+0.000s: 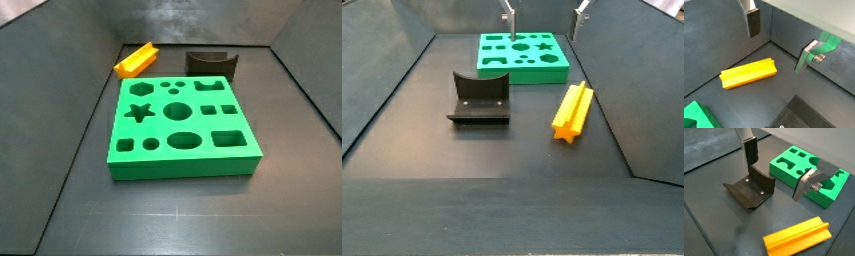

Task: Pick up the star object. Move up. Place the star object on the fixture. Regrasp the star object. Move to above the board. Insert the star object.
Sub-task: Pick up the star object.

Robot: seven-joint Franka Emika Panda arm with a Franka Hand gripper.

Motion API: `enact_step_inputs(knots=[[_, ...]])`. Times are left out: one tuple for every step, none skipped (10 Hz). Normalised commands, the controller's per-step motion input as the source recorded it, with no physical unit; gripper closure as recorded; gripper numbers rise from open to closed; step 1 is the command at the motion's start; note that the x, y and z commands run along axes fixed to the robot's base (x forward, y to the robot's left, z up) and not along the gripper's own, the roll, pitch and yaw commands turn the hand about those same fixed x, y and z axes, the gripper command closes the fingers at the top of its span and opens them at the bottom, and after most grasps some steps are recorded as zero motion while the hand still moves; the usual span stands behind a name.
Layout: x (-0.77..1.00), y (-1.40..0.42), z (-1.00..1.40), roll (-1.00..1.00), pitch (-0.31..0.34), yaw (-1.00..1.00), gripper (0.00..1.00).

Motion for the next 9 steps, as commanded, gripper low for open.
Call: enact_step_inputs(knots=[[0.00,0.00,-0.16,0.03,-0.123,-0.01,0.00],[-0.14,0.03,-0.09,0.00,-0.224,-0.08,0.00],[-0.32,0.14,-0.53,0.04,-0.124,-0.38,0.00],[-0.45,0.13,-0.44,0.04,-0.040,-0.63,0.00],[-0.50,0.17,-0.41,0.02,-0.064,-0.69,0.00],[-0.50,0.11,-0.45,0.07,-0.103,-0.65,0.00],[-0.28,0.00,-0.51,0.12,-0.123,-0.54,0.00],[-0.11,0.00,-0.61,0.17,-0.160,-0.44,0.00],[-0.15,0.00,-0.64,0.20,-0.179,-0.37,0.00]])
